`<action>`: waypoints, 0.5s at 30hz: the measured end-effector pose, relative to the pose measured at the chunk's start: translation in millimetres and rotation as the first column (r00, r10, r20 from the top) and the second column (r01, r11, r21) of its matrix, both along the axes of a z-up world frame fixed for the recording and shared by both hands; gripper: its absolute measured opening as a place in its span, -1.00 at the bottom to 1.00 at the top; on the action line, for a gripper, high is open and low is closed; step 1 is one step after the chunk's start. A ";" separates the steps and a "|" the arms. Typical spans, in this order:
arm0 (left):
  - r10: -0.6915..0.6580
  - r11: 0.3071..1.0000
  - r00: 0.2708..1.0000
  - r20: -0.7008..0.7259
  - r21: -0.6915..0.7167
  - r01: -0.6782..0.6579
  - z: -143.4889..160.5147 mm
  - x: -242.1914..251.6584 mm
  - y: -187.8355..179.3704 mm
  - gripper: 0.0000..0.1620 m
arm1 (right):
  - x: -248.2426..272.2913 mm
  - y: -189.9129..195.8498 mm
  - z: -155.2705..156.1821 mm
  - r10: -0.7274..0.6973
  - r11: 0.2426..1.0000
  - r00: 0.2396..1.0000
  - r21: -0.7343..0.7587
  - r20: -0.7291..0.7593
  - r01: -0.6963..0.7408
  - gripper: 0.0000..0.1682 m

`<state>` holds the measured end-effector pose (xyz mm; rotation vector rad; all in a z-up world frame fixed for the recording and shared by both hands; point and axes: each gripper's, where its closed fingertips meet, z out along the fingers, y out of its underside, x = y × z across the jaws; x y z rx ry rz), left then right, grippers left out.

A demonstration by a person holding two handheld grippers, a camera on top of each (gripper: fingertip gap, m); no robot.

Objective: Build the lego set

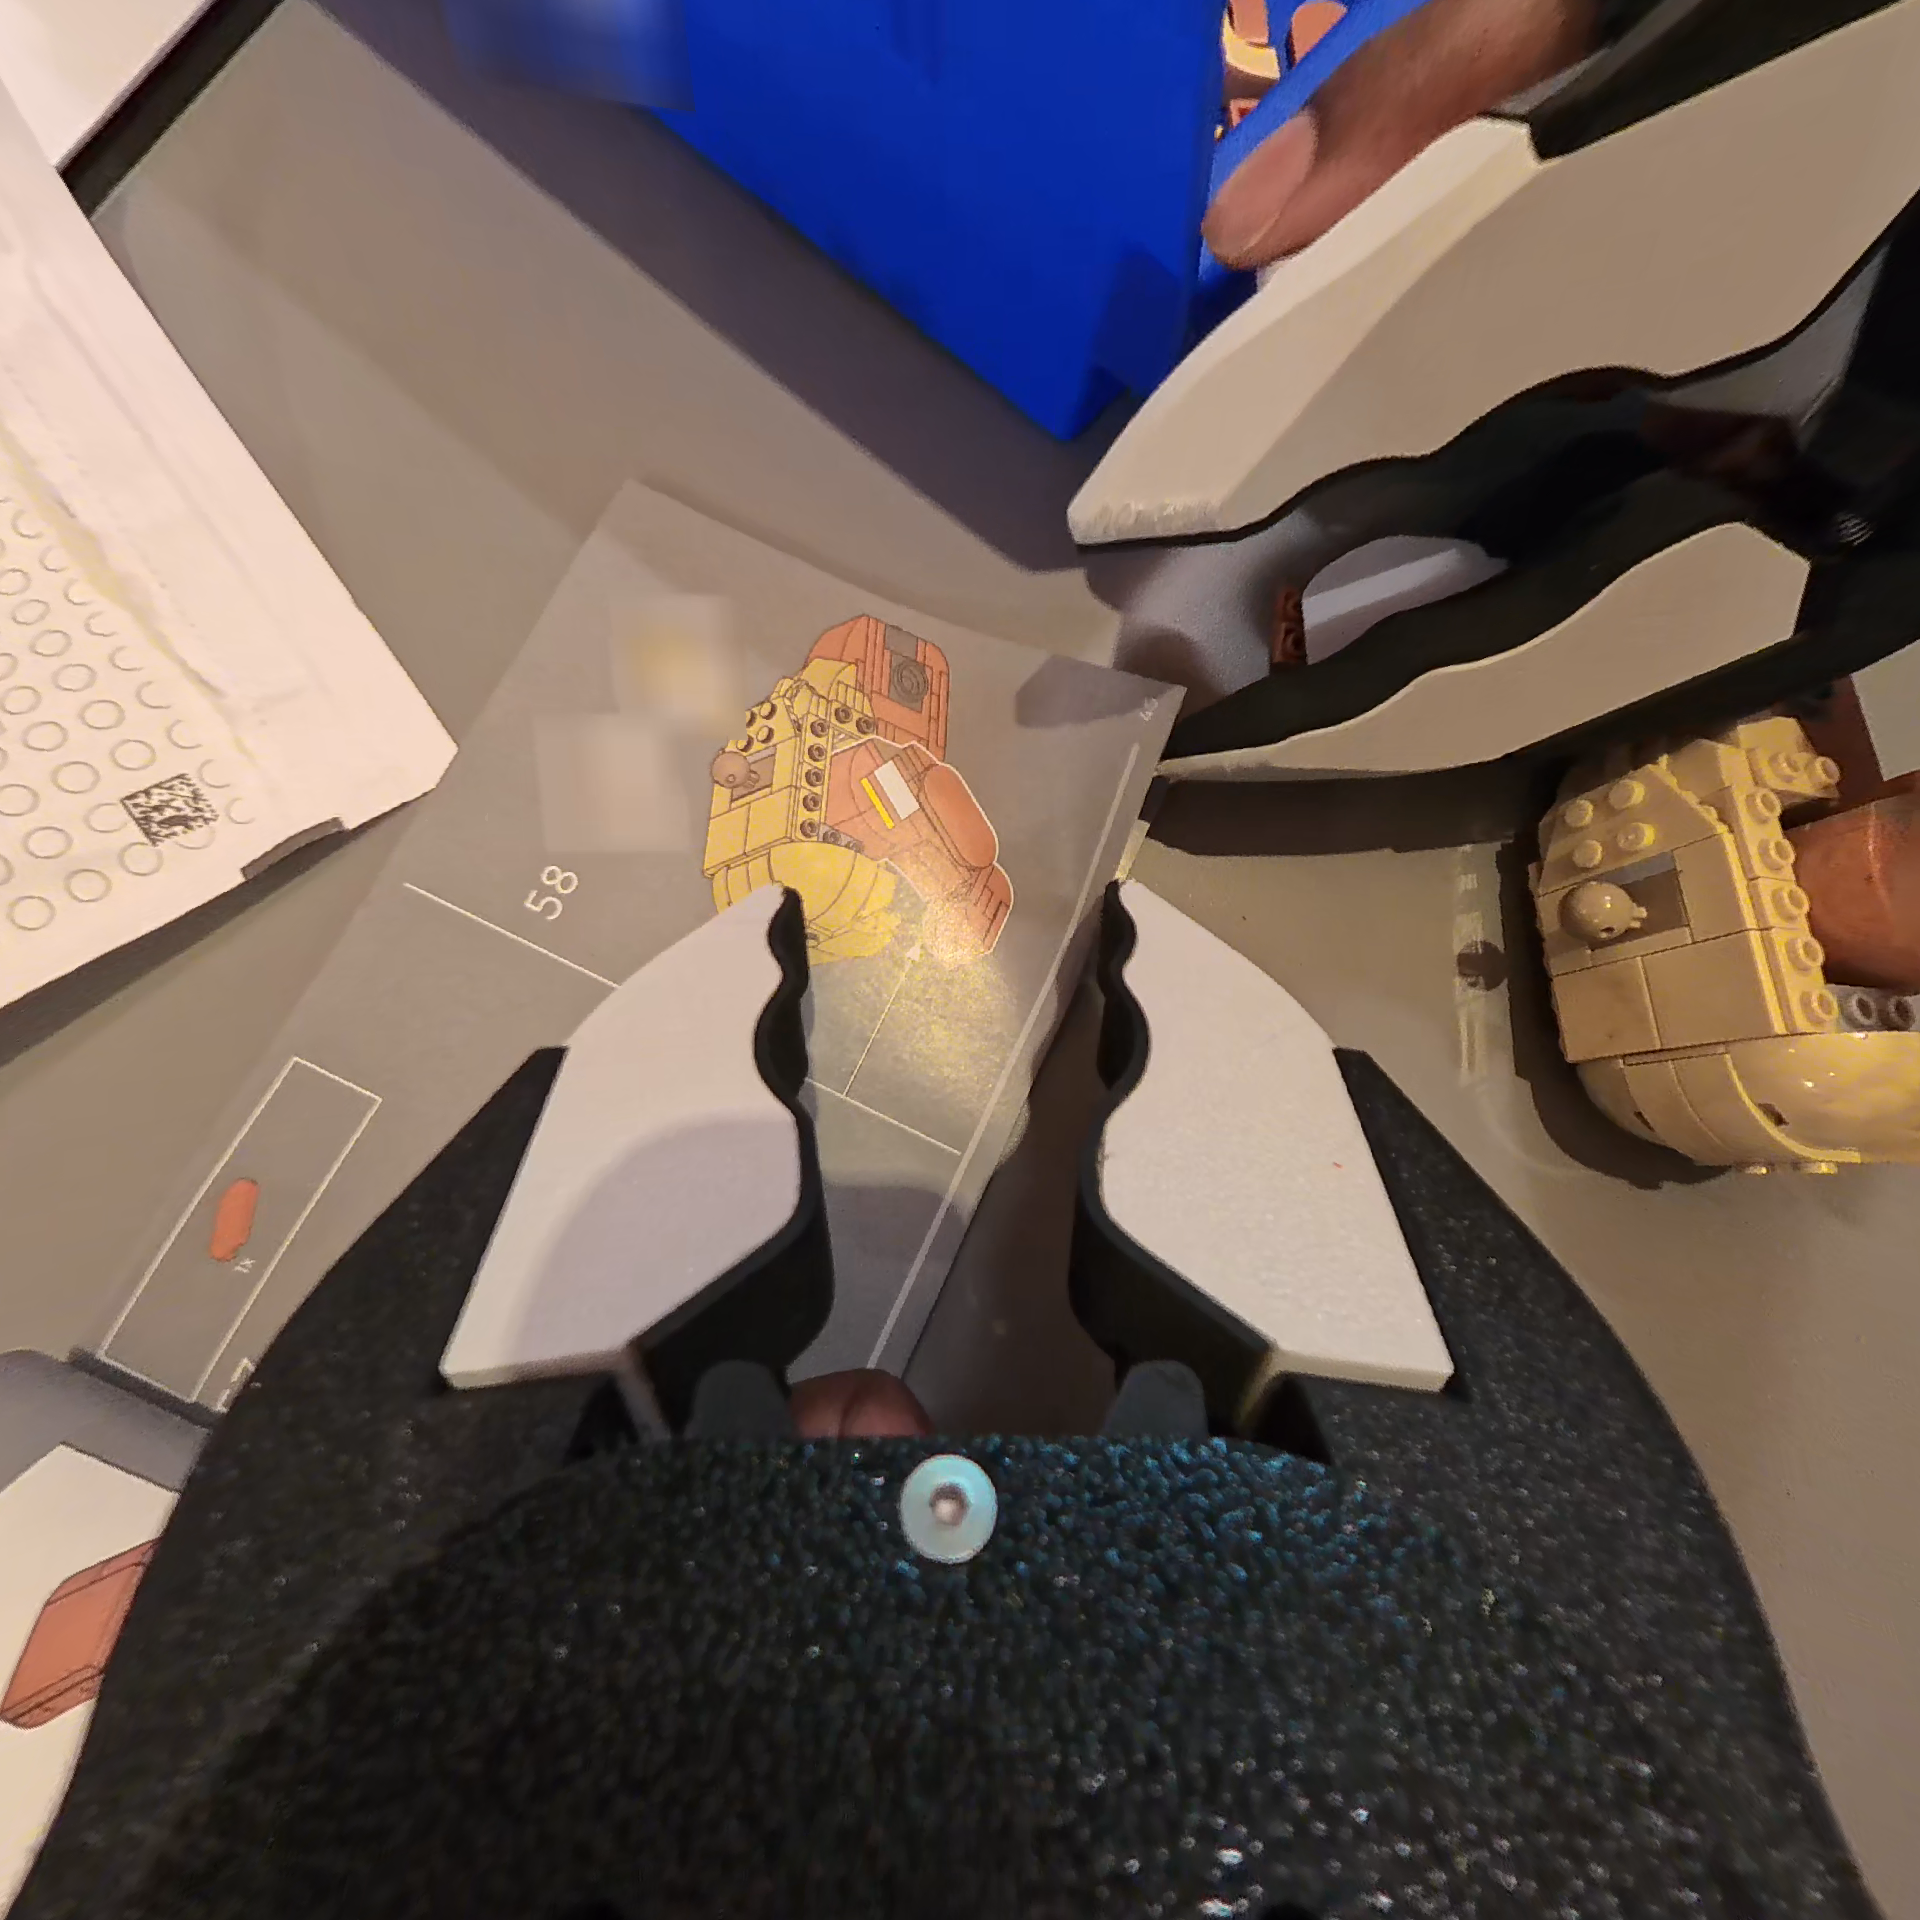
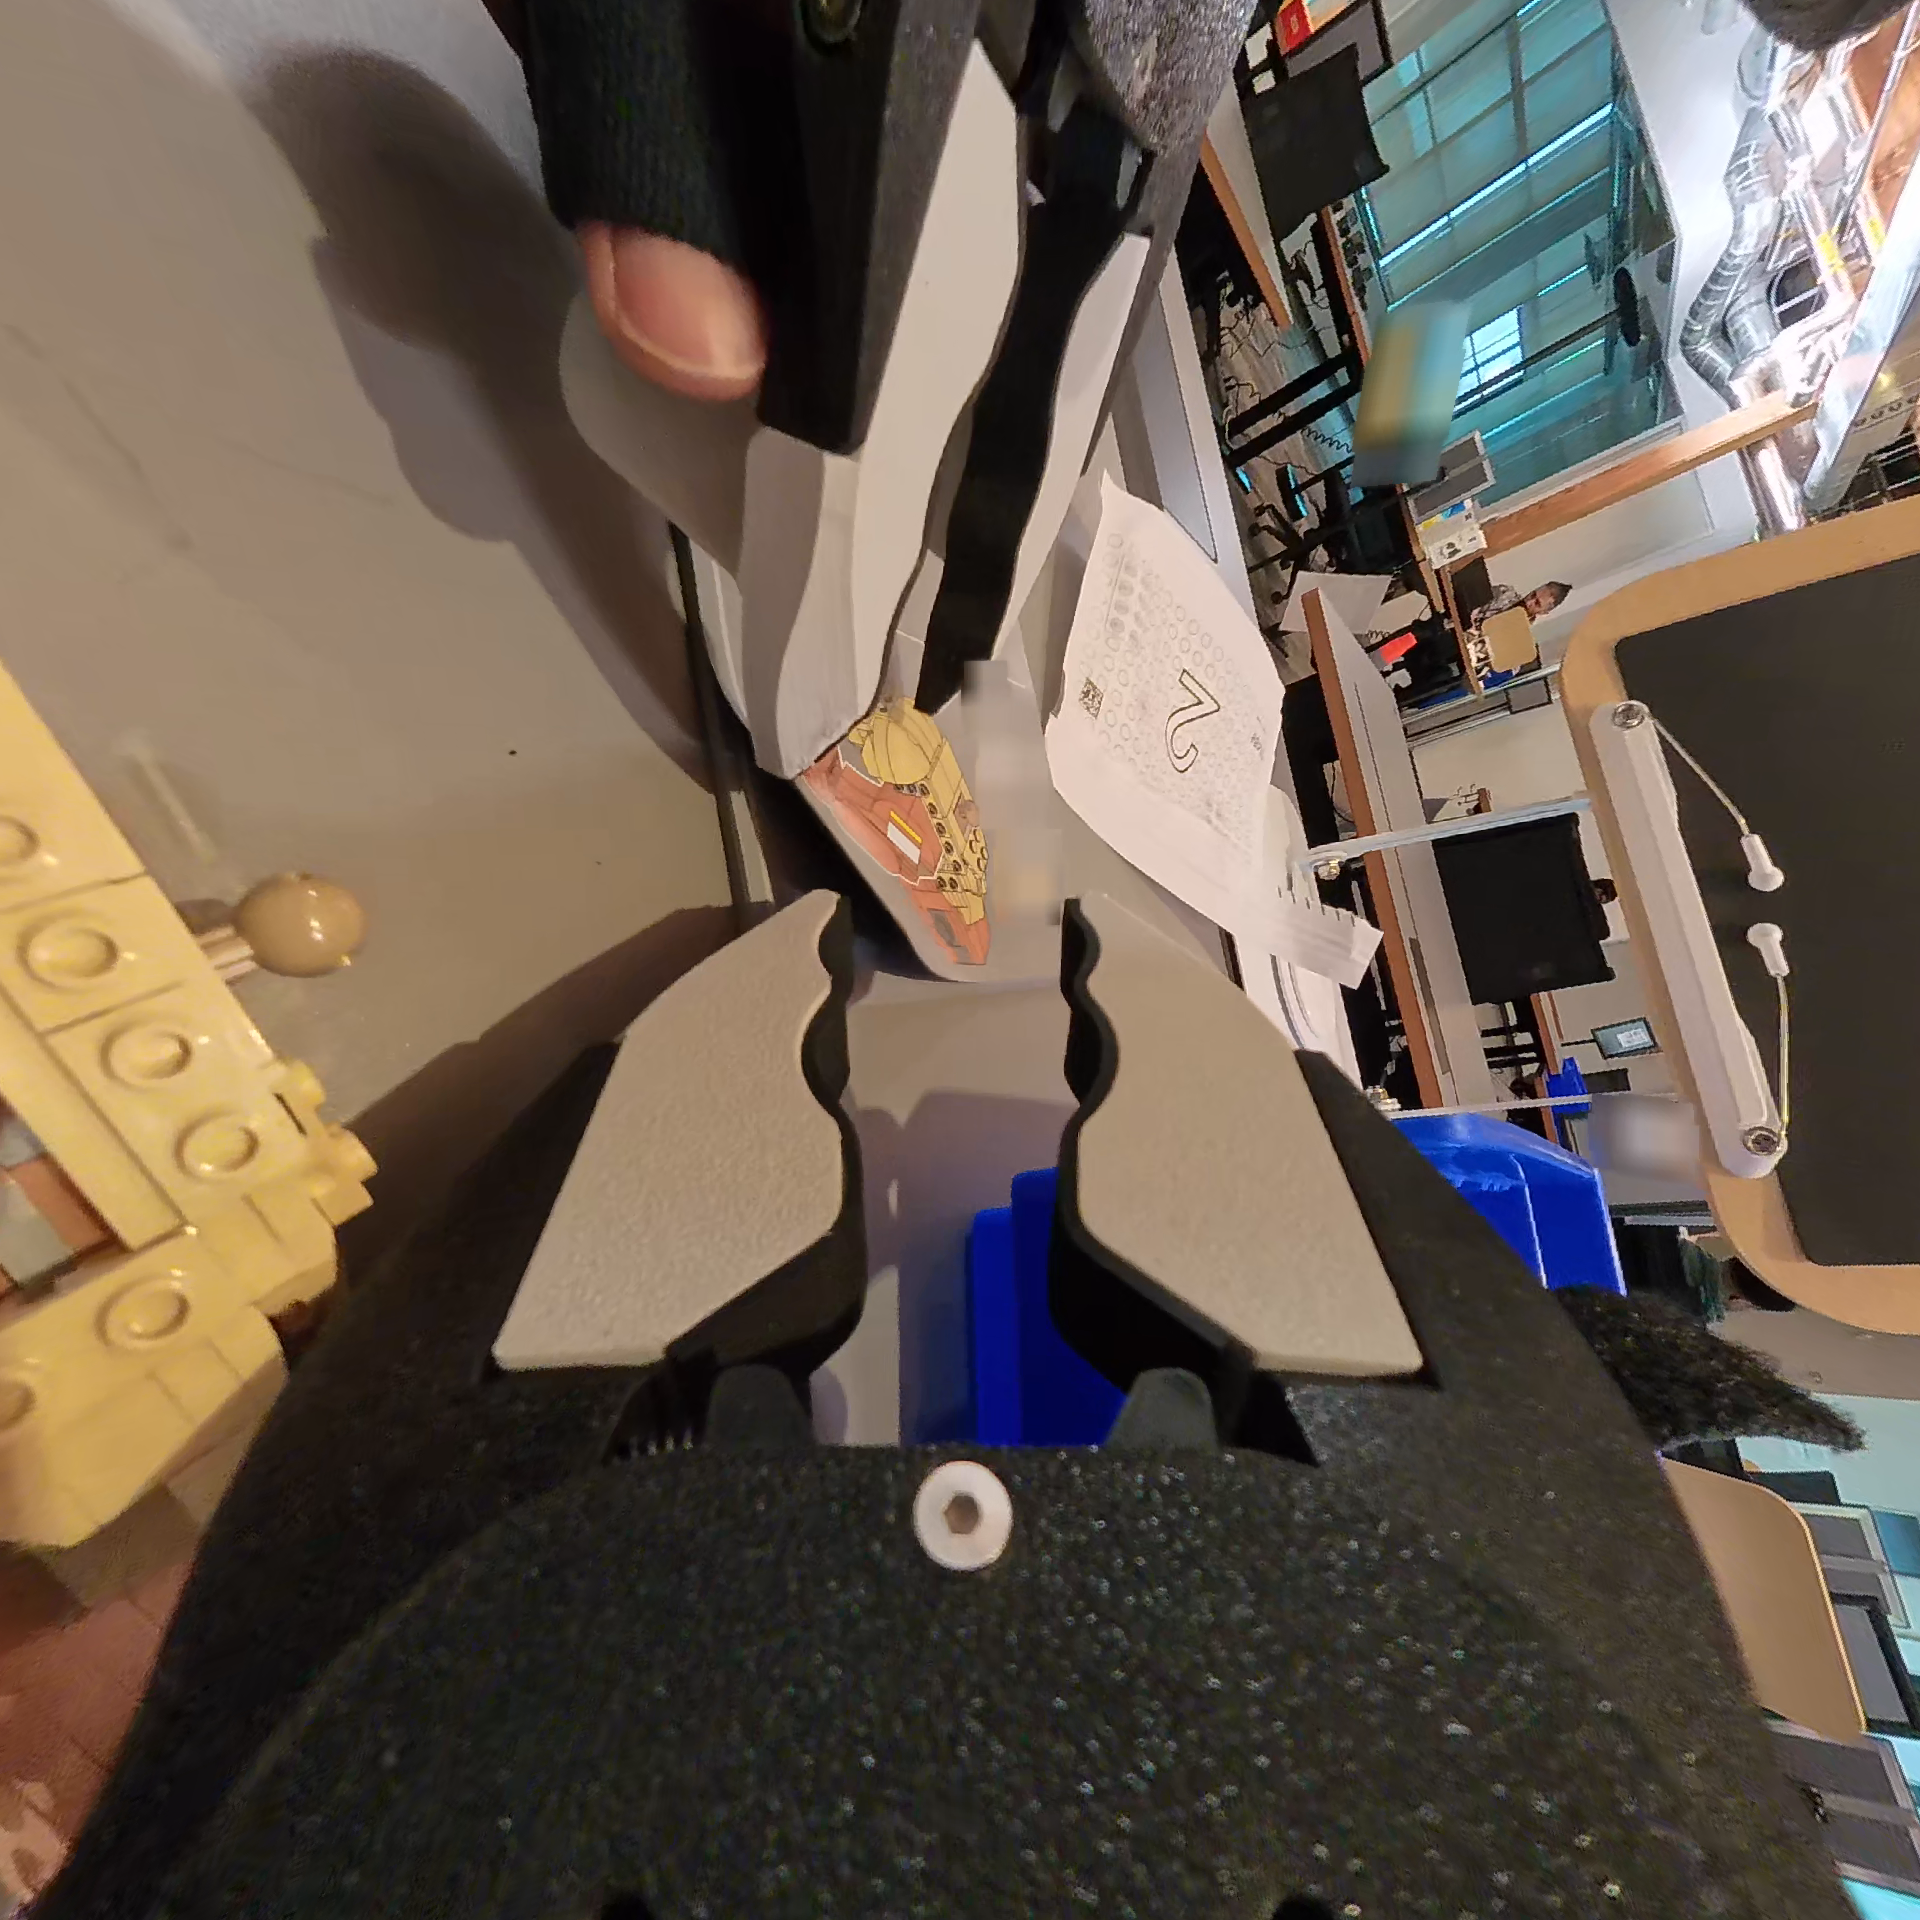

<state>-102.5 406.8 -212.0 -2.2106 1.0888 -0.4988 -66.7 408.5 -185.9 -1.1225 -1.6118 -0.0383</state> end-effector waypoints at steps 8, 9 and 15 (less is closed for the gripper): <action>-0.003 1.000 1.000 0.000 -0.006 0.003 -0.5 -0.6 -0.3 -0.34 | -2.4 0.8 -0.1 -0.002 1.000 1.000 0.024 0.006 0.002 -0.57; -0.002 1.000 1.000 0.000 -0.006 0.002 -0.6 -0.8 -0.2 -0.35 | -2.6 0.9 0.1 -0.002 1.000 1.000 0.026 0.005 0.002 -0.57; -0.002 1.000 1.000 -0.002 -0.006 0.002 -0.3 -1.8 -0.2 -0.35 | -2.3 1.2 -1.0 -0.001 0.999 1.000 0.035 0.010 0.001 -0.58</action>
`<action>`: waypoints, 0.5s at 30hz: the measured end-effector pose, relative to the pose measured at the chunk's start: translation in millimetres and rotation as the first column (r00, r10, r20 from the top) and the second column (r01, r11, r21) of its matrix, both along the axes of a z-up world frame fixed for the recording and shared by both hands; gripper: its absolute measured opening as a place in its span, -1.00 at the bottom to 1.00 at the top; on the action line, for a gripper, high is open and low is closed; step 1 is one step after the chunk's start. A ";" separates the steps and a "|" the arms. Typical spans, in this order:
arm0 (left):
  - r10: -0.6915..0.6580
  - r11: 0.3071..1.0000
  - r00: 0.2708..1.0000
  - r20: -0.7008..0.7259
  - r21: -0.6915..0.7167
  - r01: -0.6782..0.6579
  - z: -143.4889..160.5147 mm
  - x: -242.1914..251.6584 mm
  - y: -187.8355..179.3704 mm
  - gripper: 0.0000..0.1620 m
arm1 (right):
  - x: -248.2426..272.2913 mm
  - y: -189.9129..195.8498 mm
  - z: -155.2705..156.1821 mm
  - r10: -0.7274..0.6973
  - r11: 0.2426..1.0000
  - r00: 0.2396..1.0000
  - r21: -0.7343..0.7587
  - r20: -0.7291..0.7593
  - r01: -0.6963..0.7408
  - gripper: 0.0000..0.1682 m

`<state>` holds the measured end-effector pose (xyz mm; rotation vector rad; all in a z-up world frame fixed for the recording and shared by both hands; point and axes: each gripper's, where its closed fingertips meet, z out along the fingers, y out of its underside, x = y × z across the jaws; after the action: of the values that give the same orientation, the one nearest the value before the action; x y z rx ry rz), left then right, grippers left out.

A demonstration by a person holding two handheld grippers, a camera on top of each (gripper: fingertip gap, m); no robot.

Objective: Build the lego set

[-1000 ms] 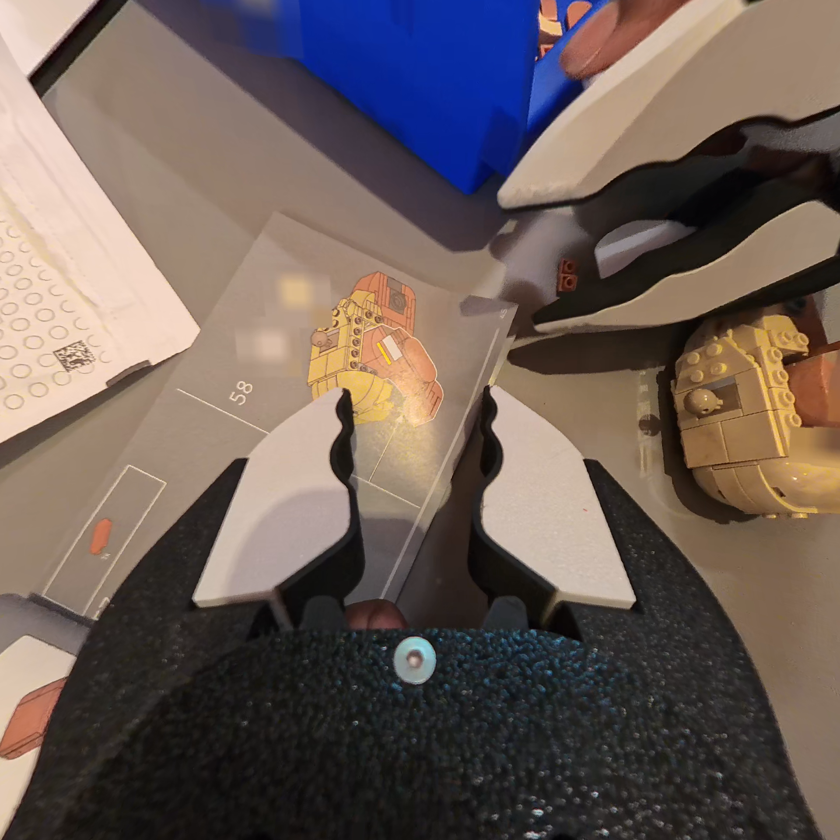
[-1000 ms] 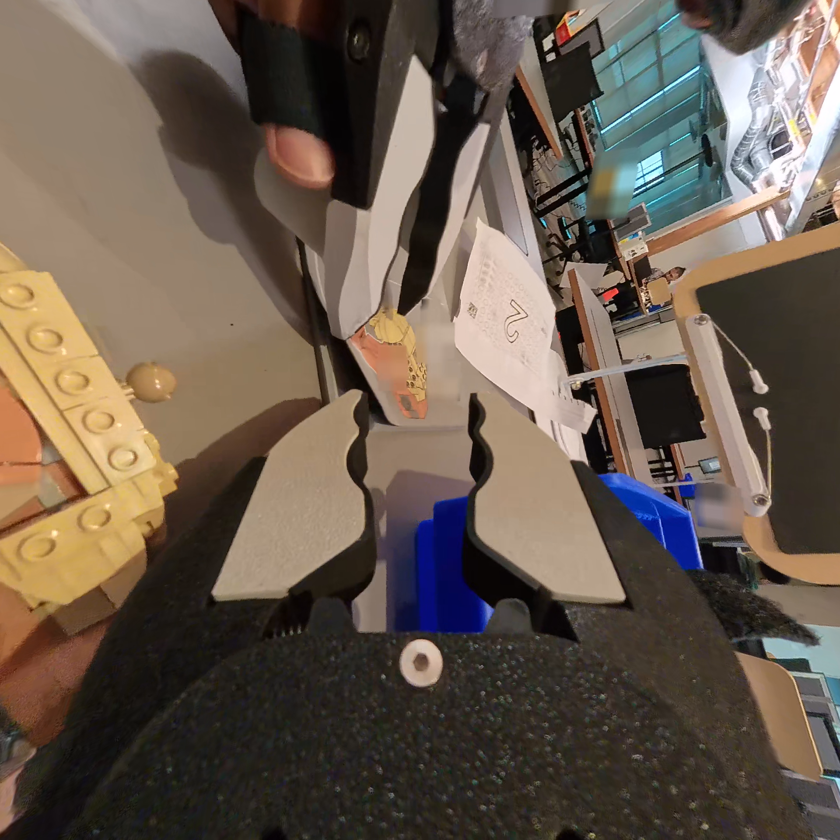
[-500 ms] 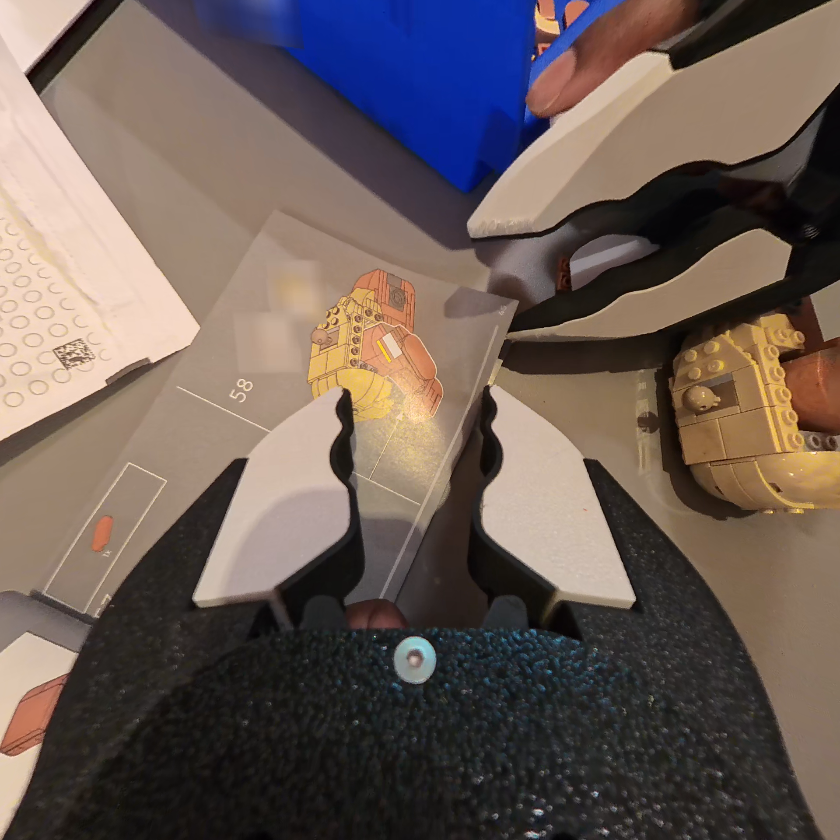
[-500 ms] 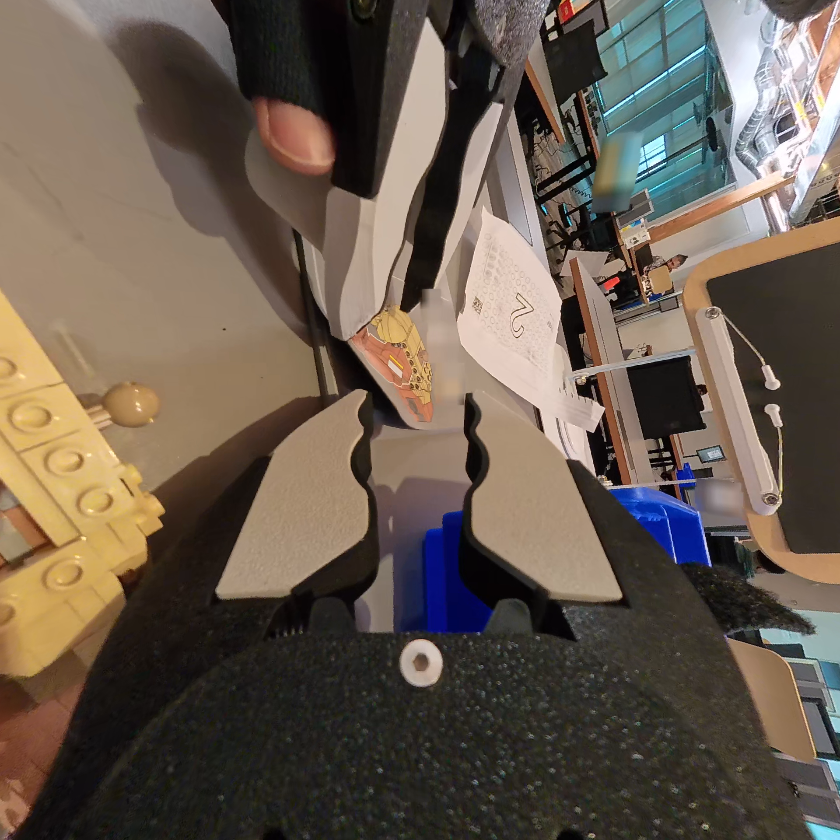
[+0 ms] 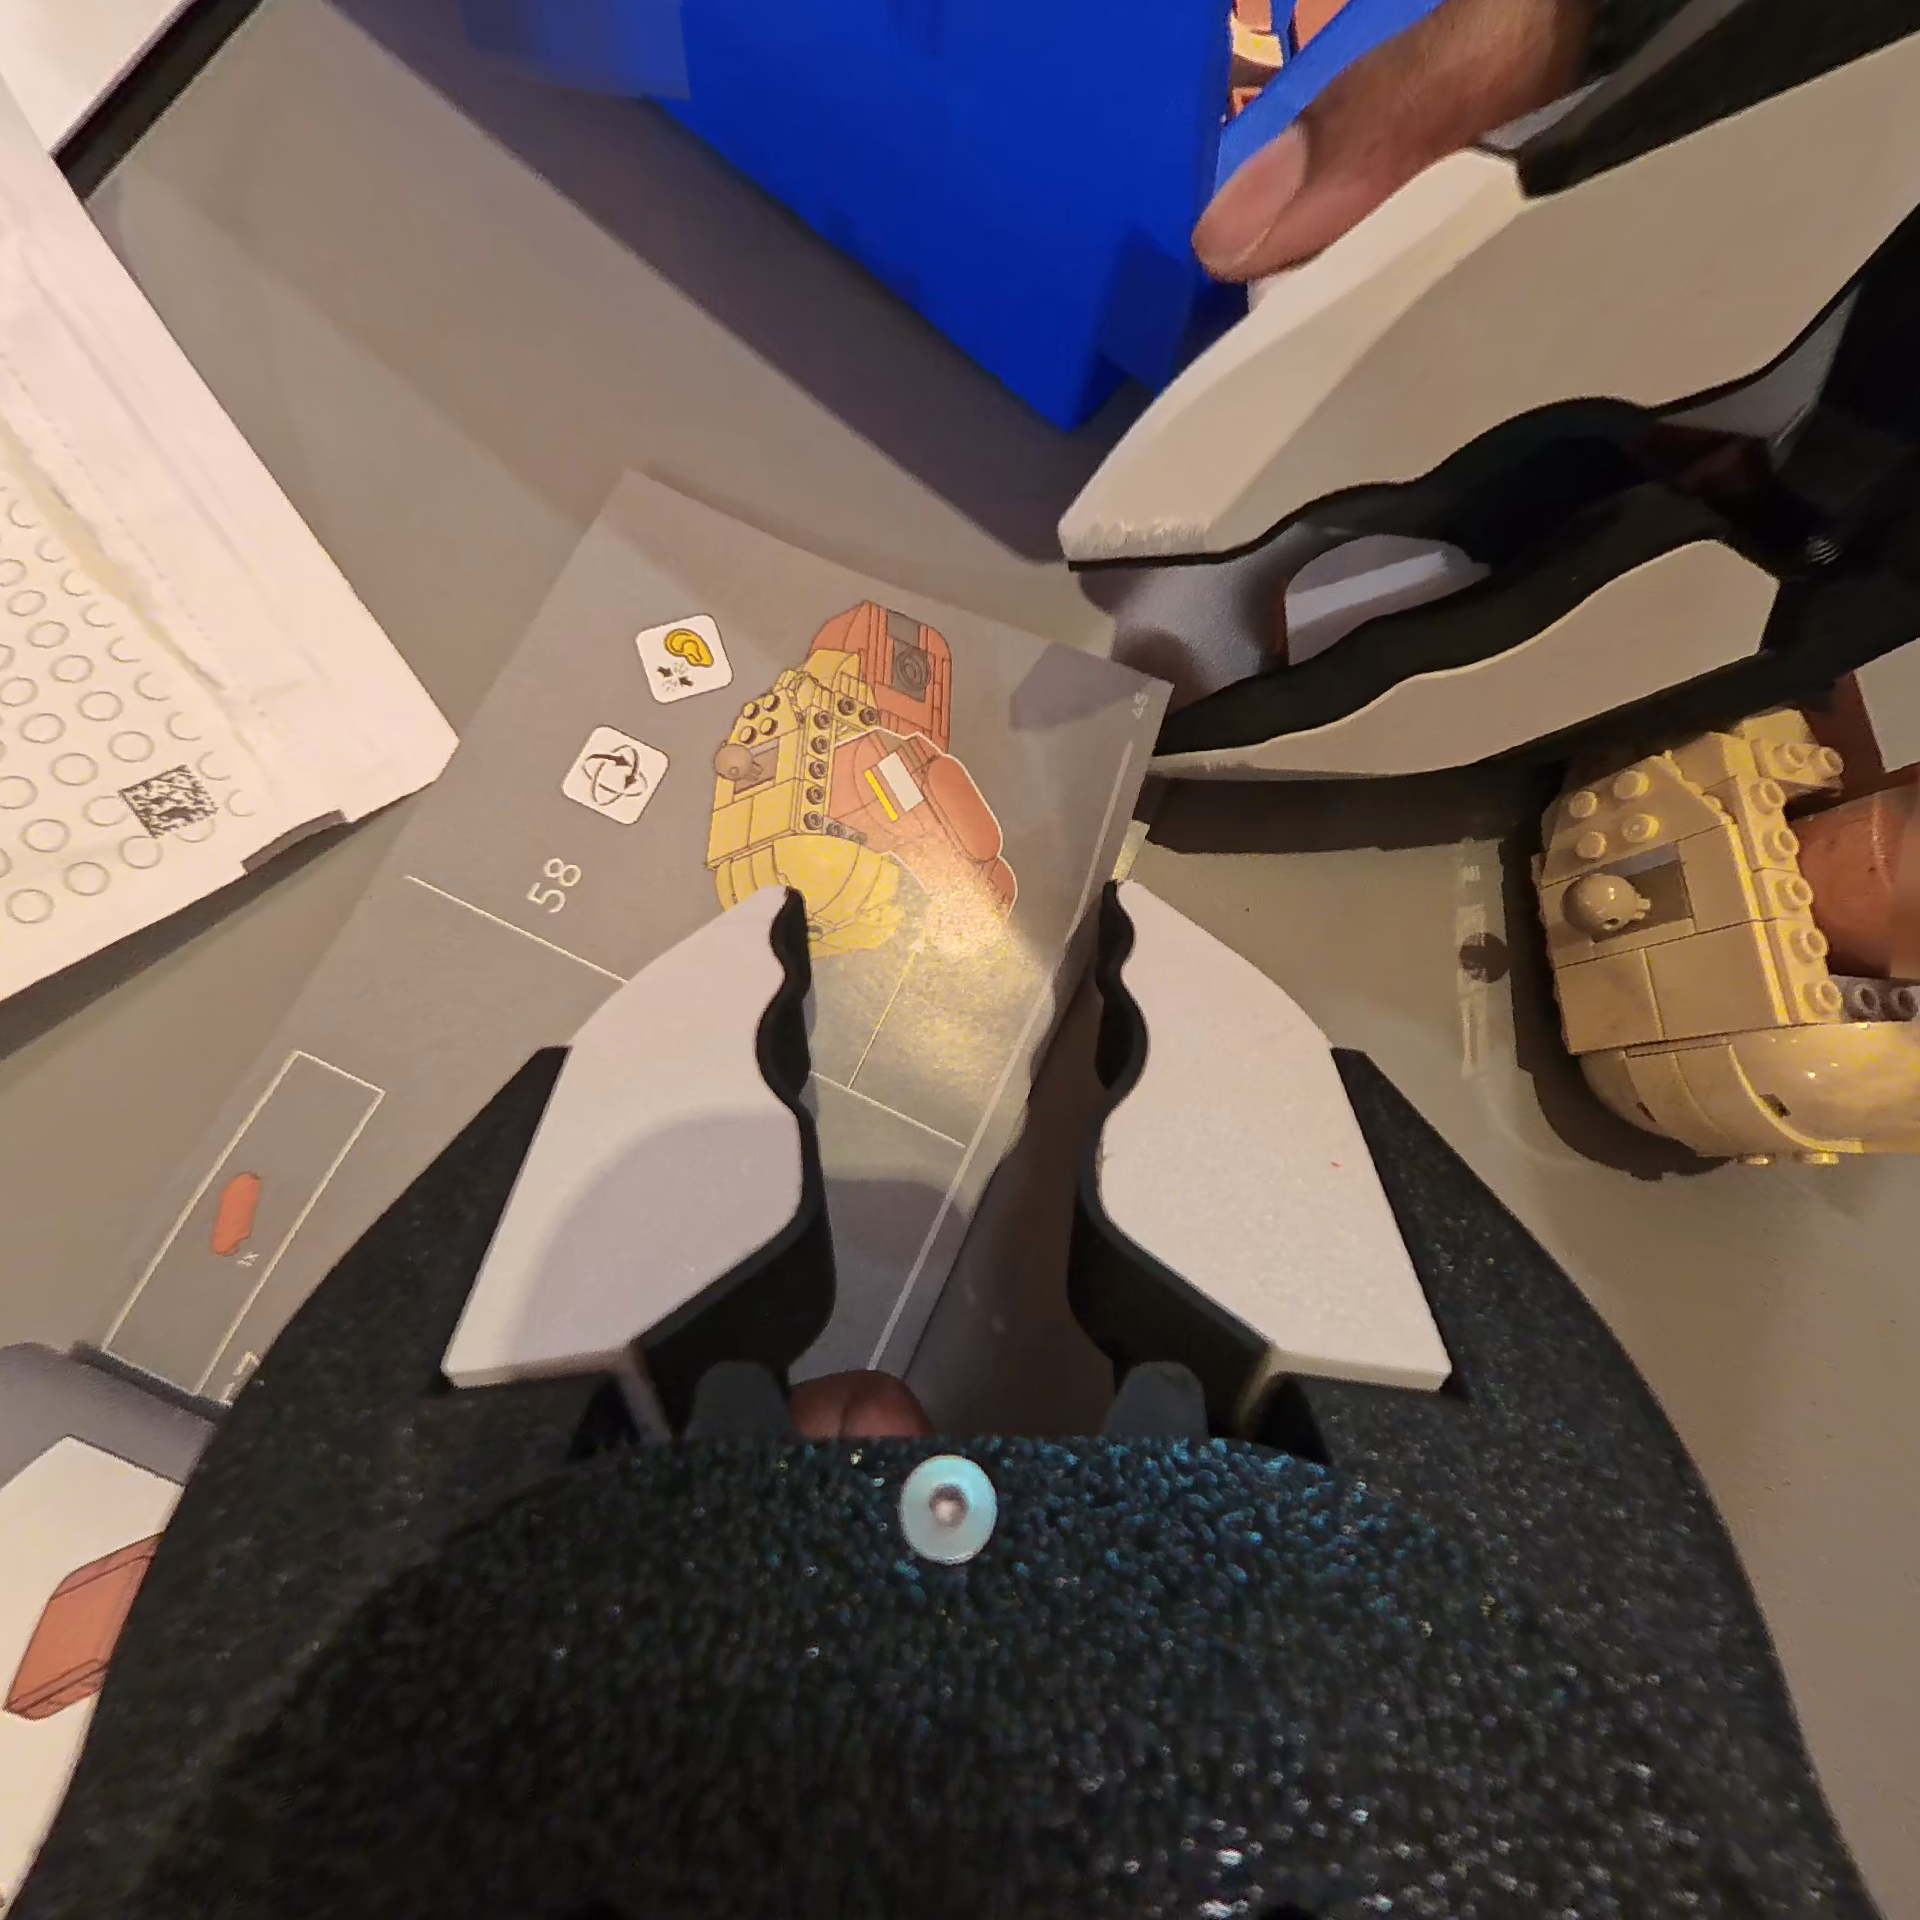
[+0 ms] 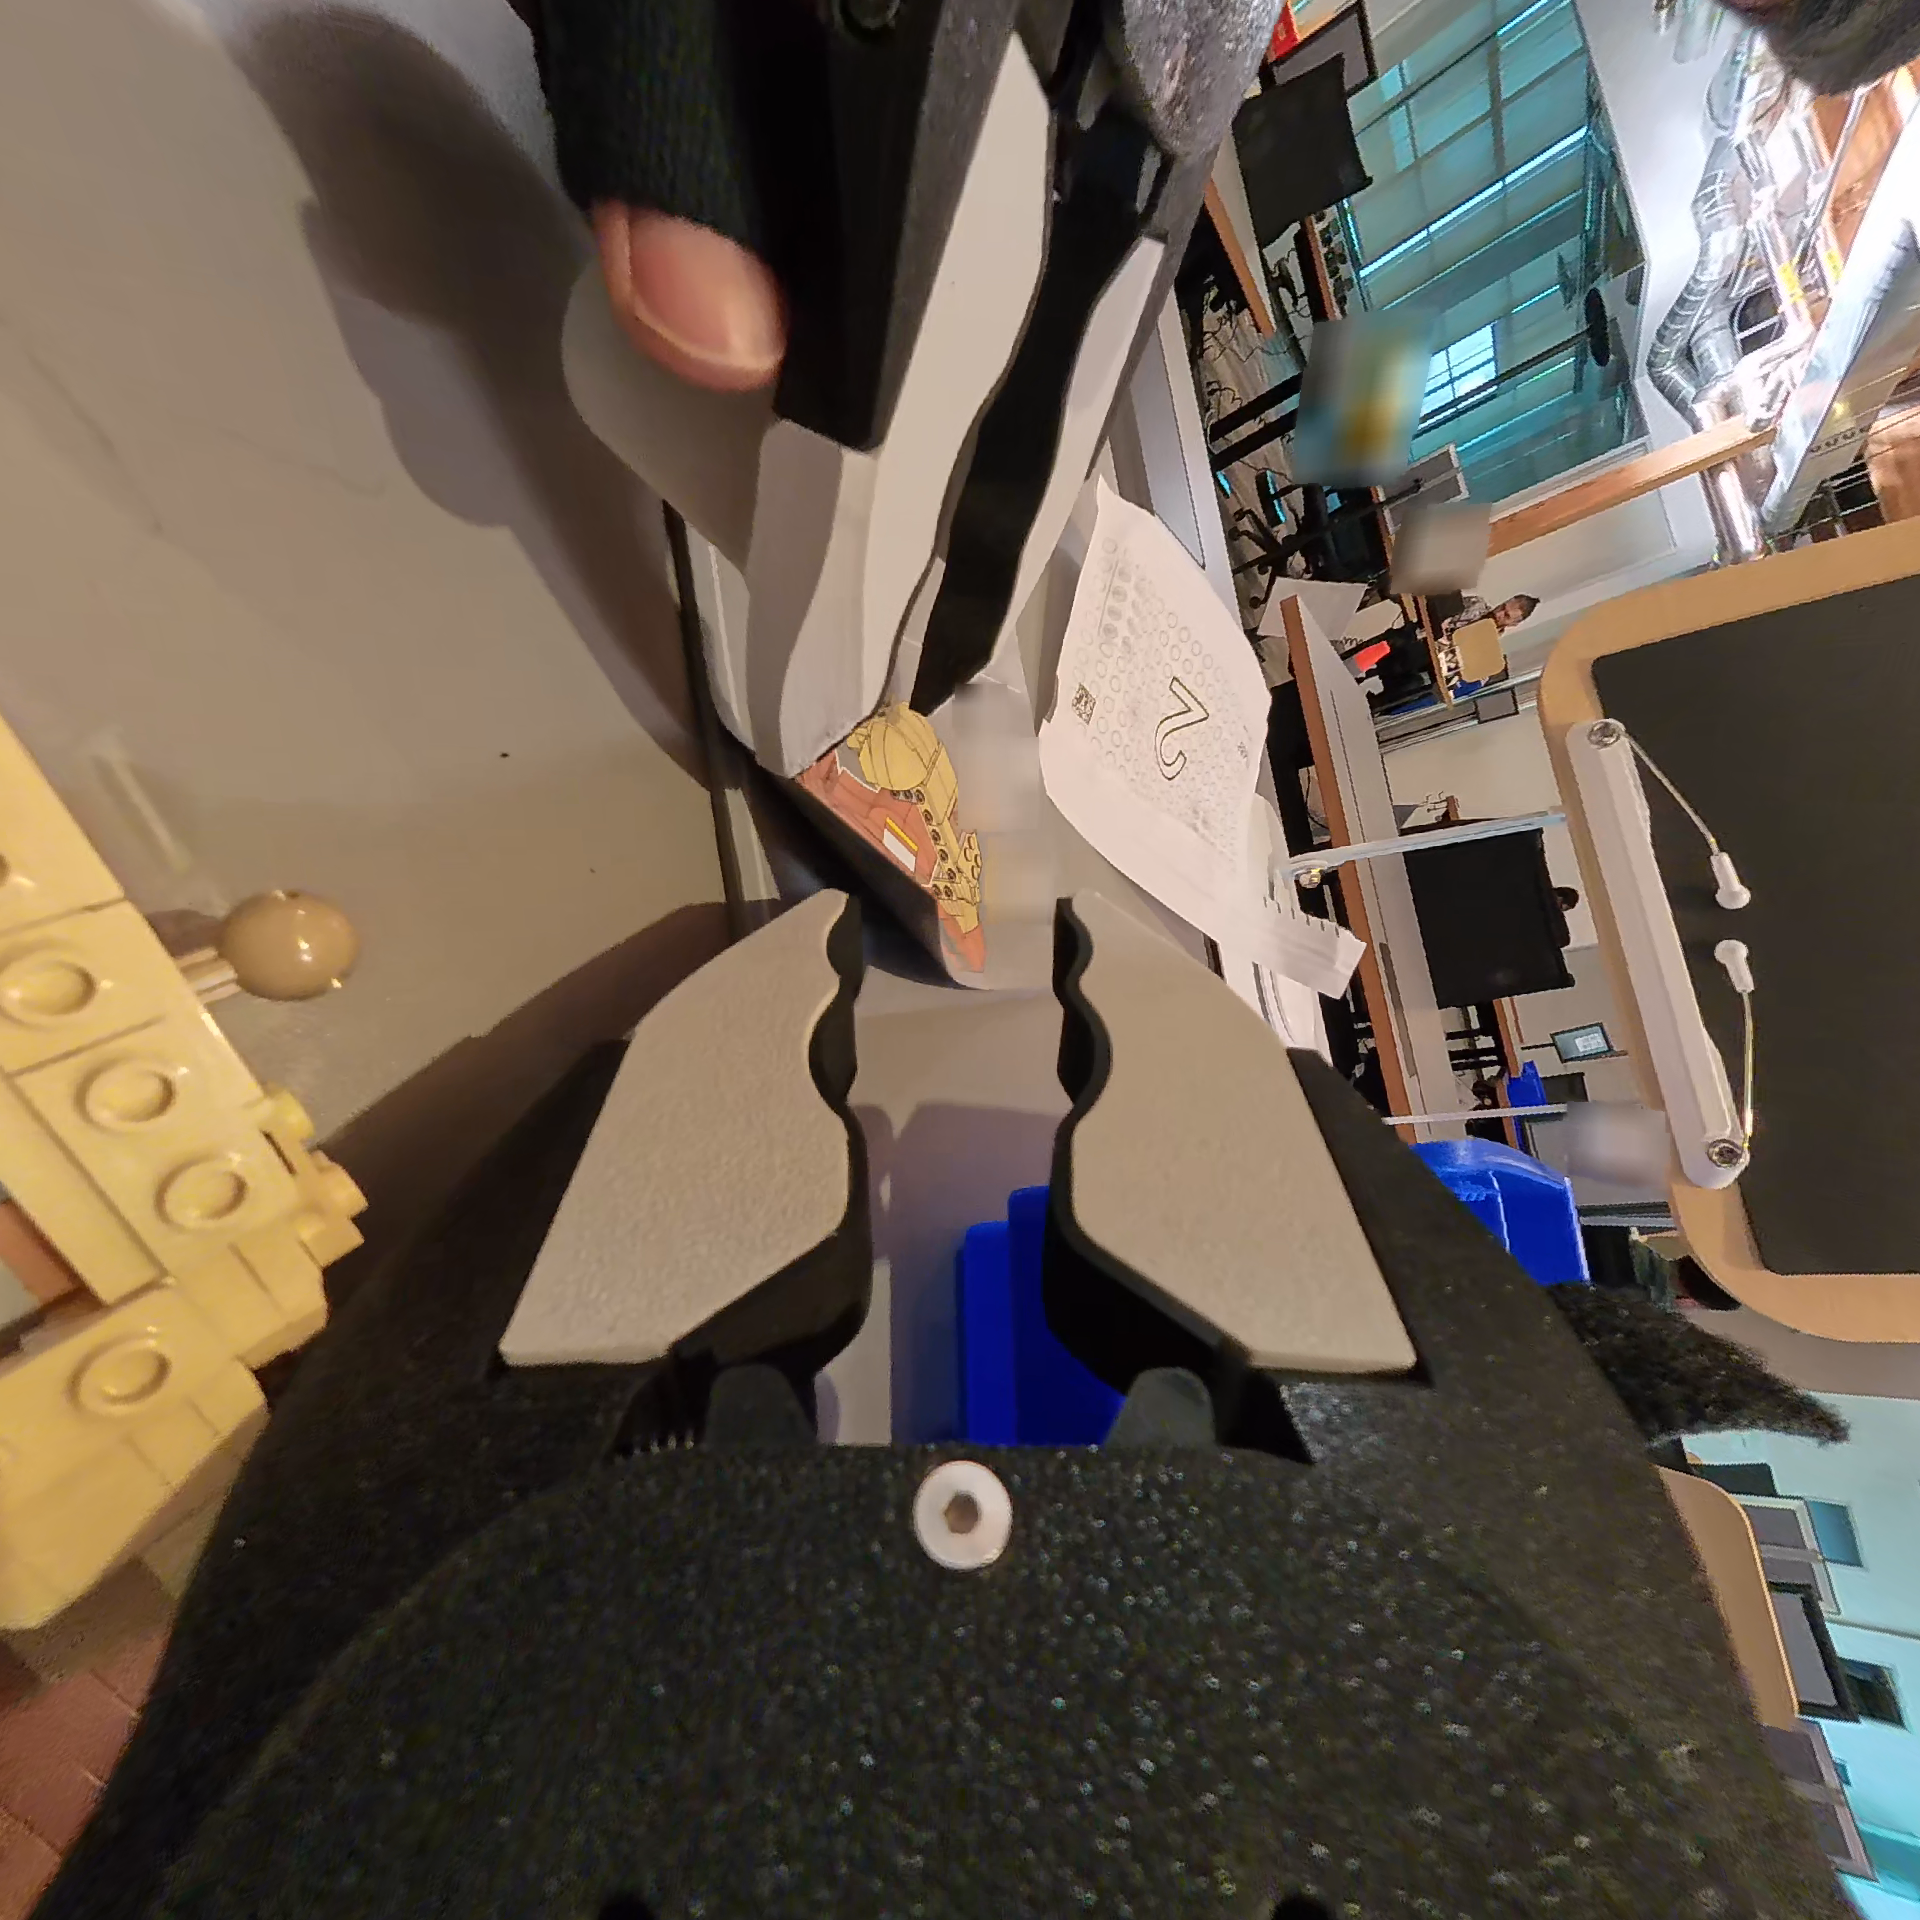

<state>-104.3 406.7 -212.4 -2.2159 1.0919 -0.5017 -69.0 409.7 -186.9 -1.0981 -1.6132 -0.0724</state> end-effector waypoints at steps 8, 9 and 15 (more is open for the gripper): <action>0.003 1.000 1.000 -0.002 -0.008 -0.003 -0.8 -1.6 0.2 -0.36 | -2.3 0.4 -0.9 0.001 1.000 1.000 0.000 0.002 -0.001 -0.60; 0.005 1.000 1.000 -0.001 -0.009 -0.005 -0.5 -1.9 0.4 -0.36 | -2.4 0.5 -0.9 0.001 1.000 1.000 0.000 0.000 -0.001 -0.60; 0.005 1.000 1.000 0.006 -0.008 -0.005 0.7 -1.3 0.5 -0.37 | -2.4 0.3 -1.2 0.003 1.000 1.000 -0.003 -0.005 -0.003 -0.60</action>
<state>-105.7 407.2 -211.7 -2.2221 1.0831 -0.5107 -71.5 410.0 -188.1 -1.0973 -1.6112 -0.0655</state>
